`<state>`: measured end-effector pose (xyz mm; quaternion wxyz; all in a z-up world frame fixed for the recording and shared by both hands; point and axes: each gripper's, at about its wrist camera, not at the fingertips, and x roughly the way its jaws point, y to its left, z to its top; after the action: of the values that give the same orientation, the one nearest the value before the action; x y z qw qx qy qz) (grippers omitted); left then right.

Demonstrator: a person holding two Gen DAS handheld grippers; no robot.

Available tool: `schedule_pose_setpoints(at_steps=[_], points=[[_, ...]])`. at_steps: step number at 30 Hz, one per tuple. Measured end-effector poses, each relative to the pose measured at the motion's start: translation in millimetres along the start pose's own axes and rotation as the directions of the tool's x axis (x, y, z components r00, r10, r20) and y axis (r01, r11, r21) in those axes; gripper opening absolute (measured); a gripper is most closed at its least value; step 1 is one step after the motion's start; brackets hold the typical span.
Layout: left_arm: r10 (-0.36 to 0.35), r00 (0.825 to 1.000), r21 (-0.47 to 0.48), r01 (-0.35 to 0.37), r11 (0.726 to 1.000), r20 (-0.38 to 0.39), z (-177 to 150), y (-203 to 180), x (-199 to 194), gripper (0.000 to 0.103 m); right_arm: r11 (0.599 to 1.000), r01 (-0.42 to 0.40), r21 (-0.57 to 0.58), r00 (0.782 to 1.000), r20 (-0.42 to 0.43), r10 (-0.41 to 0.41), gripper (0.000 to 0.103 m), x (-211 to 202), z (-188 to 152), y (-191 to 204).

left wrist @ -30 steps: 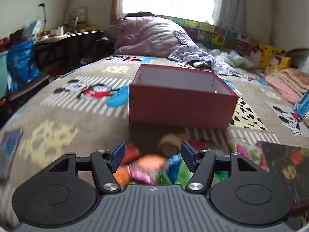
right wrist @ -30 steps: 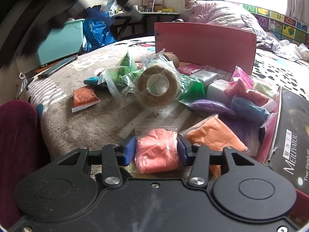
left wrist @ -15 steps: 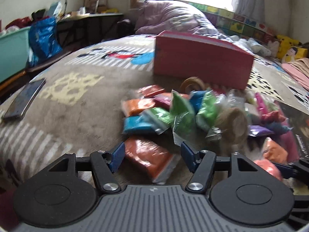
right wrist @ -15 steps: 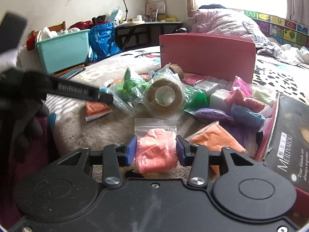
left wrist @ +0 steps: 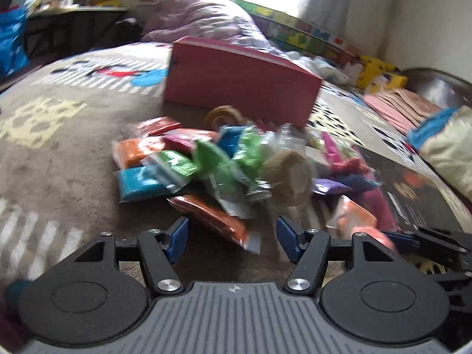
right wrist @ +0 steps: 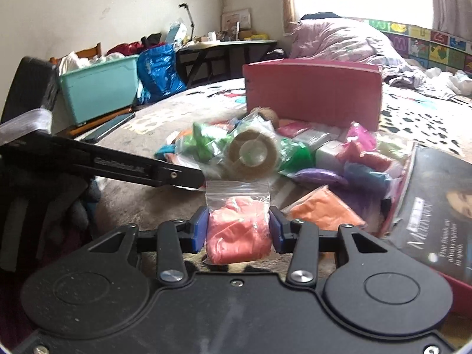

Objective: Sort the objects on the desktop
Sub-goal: 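Open the left tool to drop the bag and return to the pile, then grasp the pink bag with the right tool and carry it into the box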

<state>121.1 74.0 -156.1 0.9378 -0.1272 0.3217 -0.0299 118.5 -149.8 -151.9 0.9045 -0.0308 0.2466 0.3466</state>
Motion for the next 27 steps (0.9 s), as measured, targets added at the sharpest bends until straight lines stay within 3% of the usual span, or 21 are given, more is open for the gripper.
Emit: schedule_pose_setpoints(at_steps=[4,6,12,15,20,22,24,27], points=[[0.0,1.0,-0.103,0.0,0.995,-0.005,-2.4,14.4,5.3,0.065,0.999,0.023,0.029,1.0,0.008,-0.023,0.042,-7.8,1.4,-8.7],[-0.007,1.0,-0.088,0.007,0.996,-0.001,-4.8,12.1,7.6,0.07,0.999,0.034,0.034,0.999,0.013,-0.034,0.042,-9.8,2.3,-11.4],[0.027,0.999,-0.023,-0.027,0.999,-0.018,-9.2,4.6,11.9,0.07,0.999,0.046,0.025,0.999,0.005,-0.046,0.042,-10.5,3.3,-11.3],[0.058,0.998,0.056,-0.057,0.997,-0.022,-10.9,-4.5,13.7,0.07,0.999,0.046,0.012,0.999,0.005,-0.046,0.042,-12.2,6.8,-8.6],[0.156,0.988,0.109,-0.157,0.981,0.021,-14.4,-19.8,14.0,0.07,0.999,0.052,0.004,0.999,0.011,-0.052,0.042,-13.0,16.4,-8.2],[0.223,0.974,0.126,-0.227,0.966,0.043,-16.8,-24.7,10.8,0.07,0.998,0.057,0.004,0.998,0.016,-0.057,0.042,-13.8,21.2,-8.9],[0.277,0.959,0.113,-0.281,0.953,0.054,-18.2,-24.6,6.9,0.07,0.998,0.065,-0.005,0.998,0.024,-0.065,0.042,-16.1,26.9,-9.2],[0.226,0.973,0.048,-0.228,0.973,0.038,-13.9,-16.3,6.7,0.07,0.998,0.069,-0.008,0.997,0.03,-0.069,0.042,-19.6,35.3,-11.5]])
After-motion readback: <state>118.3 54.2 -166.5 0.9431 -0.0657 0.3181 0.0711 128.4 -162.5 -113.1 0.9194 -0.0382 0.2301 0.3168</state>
